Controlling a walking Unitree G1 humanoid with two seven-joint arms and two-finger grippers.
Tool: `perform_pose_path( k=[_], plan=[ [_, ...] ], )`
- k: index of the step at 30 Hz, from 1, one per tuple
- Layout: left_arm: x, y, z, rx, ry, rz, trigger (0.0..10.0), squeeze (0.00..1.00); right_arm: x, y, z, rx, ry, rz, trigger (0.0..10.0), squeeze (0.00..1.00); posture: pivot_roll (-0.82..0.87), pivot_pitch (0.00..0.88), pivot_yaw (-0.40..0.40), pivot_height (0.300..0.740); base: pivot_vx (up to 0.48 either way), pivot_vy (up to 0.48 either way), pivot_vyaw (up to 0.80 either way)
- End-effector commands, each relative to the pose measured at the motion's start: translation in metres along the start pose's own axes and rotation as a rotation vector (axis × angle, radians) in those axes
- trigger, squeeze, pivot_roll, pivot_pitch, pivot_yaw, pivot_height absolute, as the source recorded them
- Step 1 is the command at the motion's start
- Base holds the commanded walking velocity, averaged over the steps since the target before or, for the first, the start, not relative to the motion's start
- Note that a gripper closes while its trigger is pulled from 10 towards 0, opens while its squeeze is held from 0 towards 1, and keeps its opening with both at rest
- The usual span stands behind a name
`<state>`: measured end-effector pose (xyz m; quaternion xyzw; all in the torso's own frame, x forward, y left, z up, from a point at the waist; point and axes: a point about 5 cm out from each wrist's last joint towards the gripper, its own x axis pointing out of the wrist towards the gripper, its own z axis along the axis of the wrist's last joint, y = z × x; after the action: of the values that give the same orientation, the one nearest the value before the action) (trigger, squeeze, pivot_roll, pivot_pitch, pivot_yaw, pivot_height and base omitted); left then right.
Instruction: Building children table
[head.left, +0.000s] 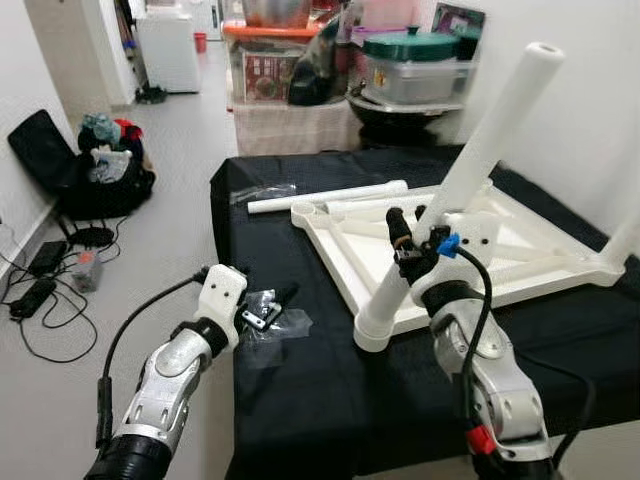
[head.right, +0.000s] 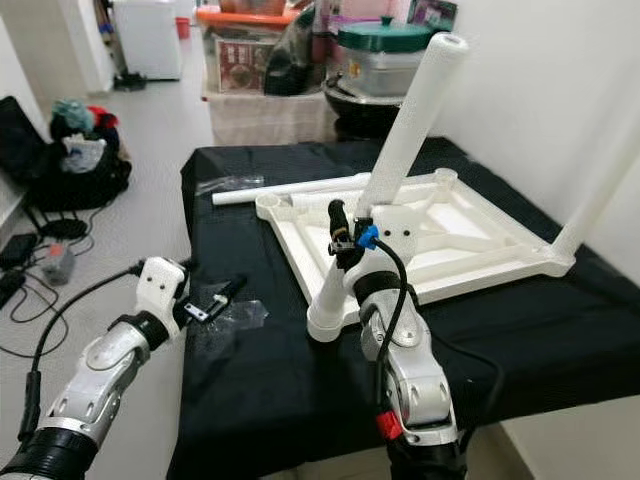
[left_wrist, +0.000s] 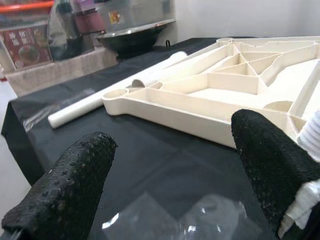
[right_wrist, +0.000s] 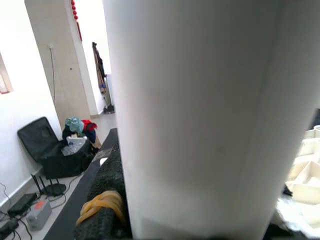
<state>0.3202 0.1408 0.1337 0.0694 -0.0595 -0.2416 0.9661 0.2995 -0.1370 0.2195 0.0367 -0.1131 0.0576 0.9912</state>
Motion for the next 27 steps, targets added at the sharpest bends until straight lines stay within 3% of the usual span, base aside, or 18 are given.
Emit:
perform_pose_path(
  k=[1,8,12,13,14,27],
  plan=[
    [-0.001,-0.002,-0.002,-0.001,0.009,-0.002,10.0,0.00,-0.008,-0.019,-0.039,-0.033,0.195,-0.101,10.0,0.00,0.03,0.000,0.000,0.740,0.000,0.000,0.00],
    [0.002,-0.004,-0.002,-0.003,0.006,-0.006,10.0,0.00,-0.007,-0.020,-0.032,-0.021,0.171,-0.099,10.0,0.00,0.02,0.000,0.000,0.740,0.000,0.000,0.00],
    [0.003,-0.004,-0.002,-0.002,0.004,-0.006,10.0,0.00,-0.003,-0.018,-0.014,-0.019,0.113,-0.052,10.0,0.00,0.03,0.000,0.000,0.740,0.000,0.000,0.00],
    [0.001,-0.004,-0.002,-0.002,0.007,-0.002,10.0,0.00,0.001,-0.018,0.000,-0.021,0.073,-0.022,10.0,0.00,0.03,0.000,0.000,0.740,0.000,0.000,0.00],
    [0.001,-0.002,-0.003,-0.001,0.010,0.002,10.0,0.00,0.004,-0.018,0.014,-0.027,0.030,0.003,10.0,0.00,0.03,0.000,-0.051,0.740,0.000,0.000,0.00],
    [0.001,-0.002,-0.003,-0.001,0.010,0.002,10.0,0.00,0.004,-0.018,0.014,-0.027,0.030,0.003,10.0,0.00,0.03,0.000,-0.051,0.740,0.000,0.000,0.00]
  ],
)
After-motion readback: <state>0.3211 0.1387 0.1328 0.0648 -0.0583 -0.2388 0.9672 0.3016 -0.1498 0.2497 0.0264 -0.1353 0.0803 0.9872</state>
